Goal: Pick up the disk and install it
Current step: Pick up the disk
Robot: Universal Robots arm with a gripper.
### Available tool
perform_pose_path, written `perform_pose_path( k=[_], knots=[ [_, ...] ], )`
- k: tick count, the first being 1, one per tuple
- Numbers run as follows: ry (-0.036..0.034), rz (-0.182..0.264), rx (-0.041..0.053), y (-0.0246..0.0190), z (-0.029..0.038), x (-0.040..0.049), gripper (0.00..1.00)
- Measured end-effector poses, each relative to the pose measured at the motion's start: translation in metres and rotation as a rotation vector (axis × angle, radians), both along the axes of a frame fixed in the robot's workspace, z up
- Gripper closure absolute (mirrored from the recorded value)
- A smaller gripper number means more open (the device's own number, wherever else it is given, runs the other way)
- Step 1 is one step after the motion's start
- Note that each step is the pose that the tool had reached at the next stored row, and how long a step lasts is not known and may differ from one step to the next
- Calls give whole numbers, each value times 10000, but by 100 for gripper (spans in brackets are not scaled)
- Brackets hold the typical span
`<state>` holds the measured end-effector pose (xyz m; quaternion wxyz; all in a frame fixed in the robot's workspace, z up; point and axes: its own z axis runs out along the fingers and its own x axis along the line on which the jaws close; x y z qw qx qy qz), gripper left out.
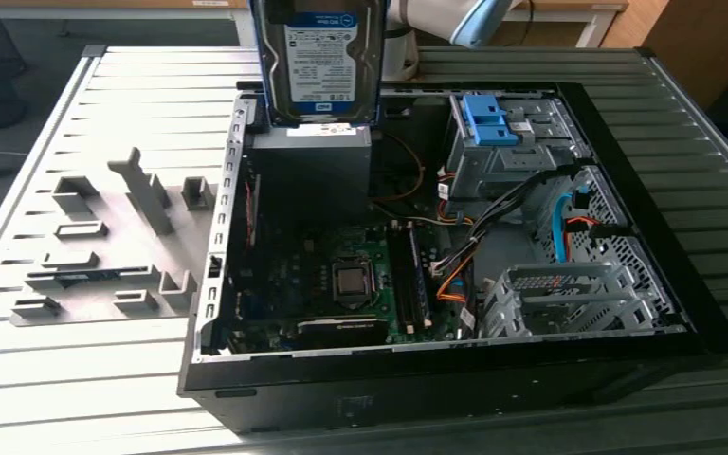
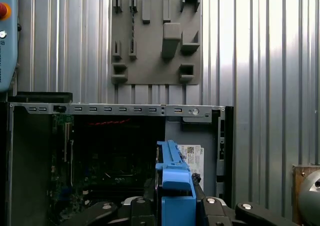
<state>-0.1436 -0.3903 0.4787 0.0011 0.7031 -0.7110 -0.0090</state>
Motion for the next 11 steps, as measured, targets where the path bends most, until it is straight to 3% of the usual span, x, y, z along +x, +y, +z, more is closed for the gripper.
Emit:
perform_pose_path(
  k=[11],
  knots=[
    [0, 1, 0, 0, 0, 3, 63]
  ],
)
